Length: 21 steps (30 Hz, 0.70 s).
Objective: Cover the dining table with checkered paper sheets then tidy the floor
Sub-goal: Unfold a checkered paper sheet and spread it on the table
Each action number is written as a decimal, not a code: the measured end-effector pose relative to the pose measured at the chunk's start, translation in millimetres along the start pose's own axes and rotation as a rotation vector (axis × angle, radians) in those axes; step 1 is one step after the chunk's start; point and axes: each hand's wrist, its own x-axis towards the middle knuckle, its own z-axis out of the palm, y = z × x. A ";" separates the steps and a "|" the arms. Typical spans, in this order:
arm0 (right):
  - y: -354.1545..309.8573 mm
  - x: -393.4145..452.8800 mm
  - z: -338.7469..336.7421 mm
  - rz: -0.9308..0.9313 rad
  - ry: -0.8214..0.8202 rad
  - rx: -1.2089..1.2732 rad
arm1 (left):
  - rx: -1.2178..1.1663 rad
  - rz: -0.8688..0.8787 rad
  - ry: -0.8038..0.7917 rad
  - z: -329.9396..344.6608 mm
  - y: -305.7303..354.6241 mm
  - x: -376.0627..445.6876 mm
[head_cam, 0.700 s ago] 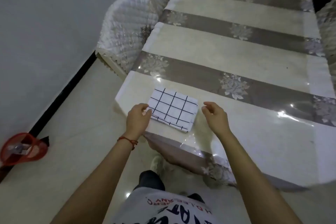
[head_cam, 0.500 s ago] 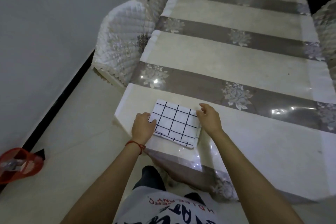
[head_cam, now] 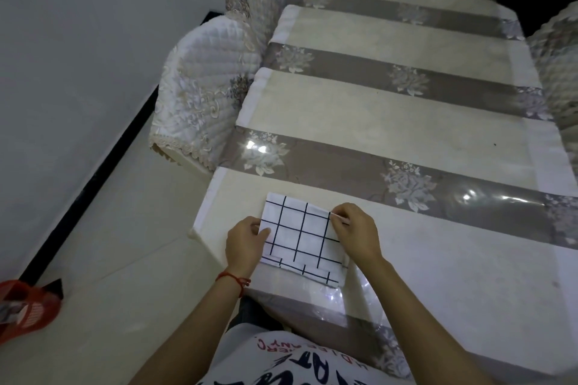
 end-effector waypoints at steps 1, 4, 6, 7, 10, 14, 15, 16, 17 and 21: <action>-3.3 -1.3 -3.2 0.007 -0.012 0.086 | -0.046 -0.009 -0.001 -1.1 0.7 -0.4; -12.7 -3.2 -15.2 0.002 0.028 0.308 | -0.184 -0.004 -0.030 -6.5 4.7 -1.6; -17.2 -4.0 -25.7 0.036 0.049 0.413 | -0.259 0.017 -0.116 -11.4 10.5 -3.7; -18.1 -4.6 -31.6 0.057 0.058 0.450 | -0.304 0.028 -0.170 -14.3 15.1 -5.7; -13.0 -10.9 -50.9 0.109 0.123 0.537 | -0.422 0.054 -0.280 -20.7 32.7 -13.7; 7.9 -36.0 -81.7 0.166 0.293 0.602 | -0.475 0.082 -0.381 -17.9 65.4 -32.4; 14.8 -45.4 -89.2 0.188 0.329 0.609 | -0.472 0.101 -0.410 -14.7 74.6 -38.6; 22.0 -55.7 -96.2 0.208 0.365 0.611 | -0.471 0.121 -0.442 -11.0 84.1 -45.6; 29.0 -67.0 -102.9 0.230 0.400 0.613 | -0.469 0.140 -0.476 -6.5 93.4 -52.9; 54.7 -121.9 -129.0 0.321 0.564 0.636 | -0.419 0.230 -0.630 18.0 124.0 -88.8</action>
